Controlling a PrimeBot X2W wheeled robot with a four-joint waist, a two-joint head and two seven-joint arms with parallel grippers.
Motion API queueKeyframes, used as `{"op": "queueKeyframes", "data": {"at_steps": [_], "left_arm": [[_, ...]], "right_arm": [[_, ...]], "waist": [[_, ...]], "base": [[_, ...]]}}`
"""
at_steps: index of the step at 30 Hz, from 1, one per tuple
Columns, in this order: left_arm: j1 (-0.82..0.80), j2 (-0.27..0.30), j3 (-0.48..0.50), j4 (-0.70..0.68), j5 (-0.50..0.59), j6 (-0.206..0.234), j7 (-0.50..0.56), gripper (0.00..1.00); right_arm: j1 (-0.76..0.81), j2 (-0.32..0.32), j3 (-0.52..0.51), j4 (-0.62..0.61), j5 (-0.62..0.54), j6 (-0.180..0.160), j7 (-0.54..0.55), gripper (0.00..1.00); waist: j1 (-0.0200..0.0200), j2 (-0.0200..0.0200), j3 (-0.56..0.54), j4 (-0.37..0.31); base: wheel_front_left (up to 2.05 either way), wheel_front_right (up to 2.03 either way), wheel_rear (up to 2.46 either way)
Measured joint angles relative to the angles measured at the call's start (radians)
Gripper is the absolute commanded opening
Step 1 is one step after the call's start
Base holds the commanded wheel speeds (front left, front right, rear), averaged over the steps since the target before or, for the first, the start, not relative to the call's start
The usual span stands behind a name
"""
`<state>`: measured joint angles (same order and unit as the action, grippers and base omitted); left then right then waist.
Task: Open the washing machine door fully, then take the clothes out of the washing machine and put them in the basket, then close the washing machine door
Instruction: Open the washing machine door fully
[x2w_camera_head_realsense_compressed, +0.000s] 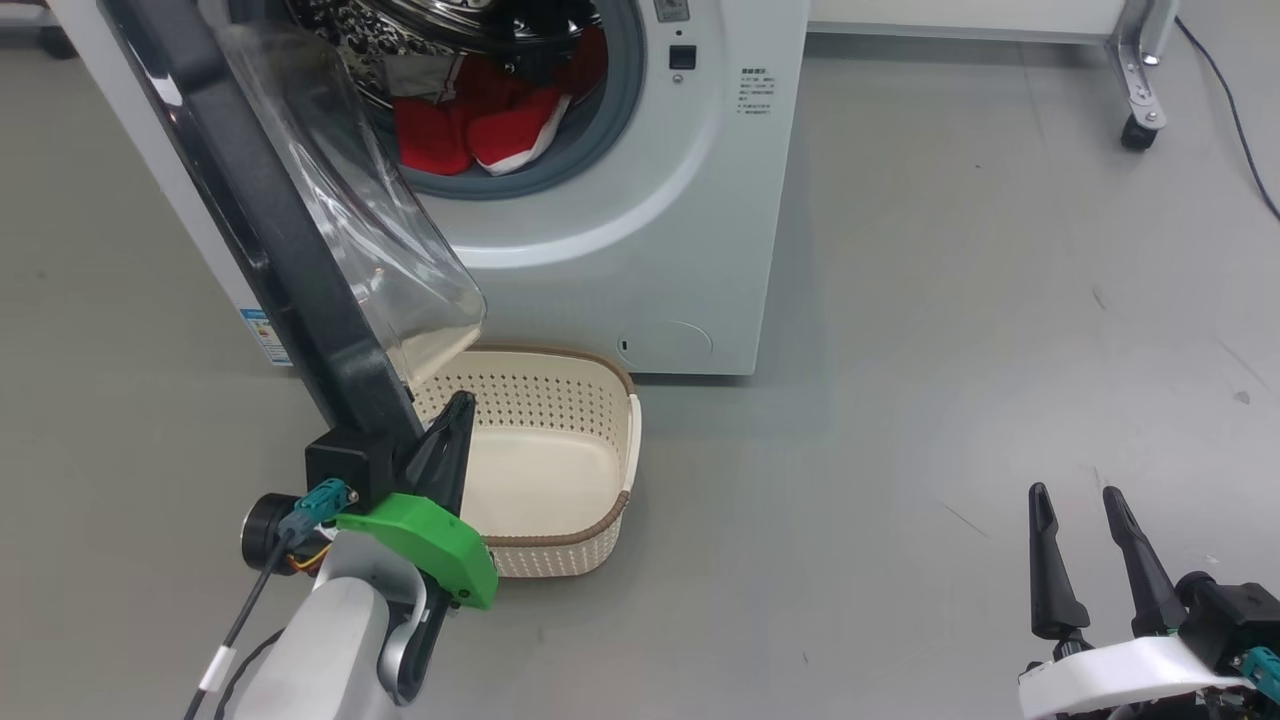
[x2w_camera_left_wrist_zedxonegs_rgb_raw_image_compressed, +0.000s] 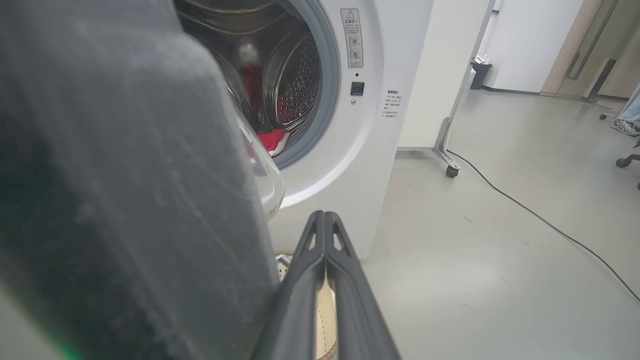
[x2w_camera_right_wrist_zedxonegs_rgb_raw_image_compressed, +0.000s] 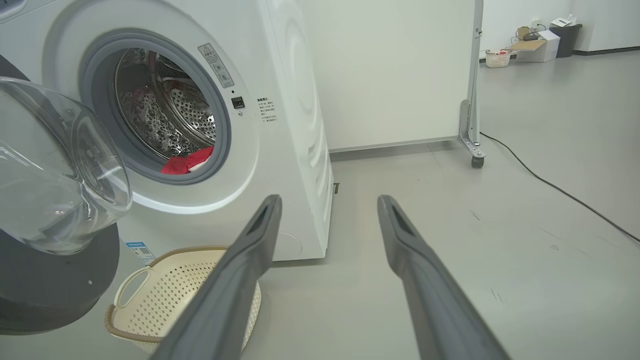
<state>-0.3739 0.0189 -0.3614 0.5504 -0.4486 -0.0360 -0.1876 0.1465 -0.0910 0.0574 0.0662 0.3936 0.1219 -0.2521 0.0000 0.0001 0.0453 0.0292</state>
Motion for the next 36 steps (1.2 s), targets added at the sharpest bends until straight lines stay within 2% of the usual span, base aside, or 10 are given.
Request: {"op": "queueKeyframes", "data": {"at_steps": [22, 30, 36], "left_arm": [[-0.002, 0.000, -0.023, 0.036, -0.027, 0.004, -0.036, 0.00], [-0.001, 0.002, 0.028, 0.042, -0.039, 0.022, -0.047, 0.00], [0.000, 0.024, 0.084, 0.032, -0.074, 0.039, -0.053, 0.00]], "right_arm": [[0.006, 0.000, 0.011, -0.001, 0.000, 0.000, 0.000, 1.00], [0.006, -0.003, 0.039, -0.005, -0.001, 0.000, 0.000, 1.00], [0.006, -0.013, 0.058, -0.006, -0.002, 0.000, 0.000, 1.00]], "waist": [[0.0000, 0.0000, -0.027, 0.192], [0.0000, 0.0000, -0.025, 0.253], [0.0000, 0.0000, -0.002, 0.269]], "base": [[0.00, 0.00, 0.00], [0.00, 0.00, 0.00], [0.00, 0.00, 0.00]]}}
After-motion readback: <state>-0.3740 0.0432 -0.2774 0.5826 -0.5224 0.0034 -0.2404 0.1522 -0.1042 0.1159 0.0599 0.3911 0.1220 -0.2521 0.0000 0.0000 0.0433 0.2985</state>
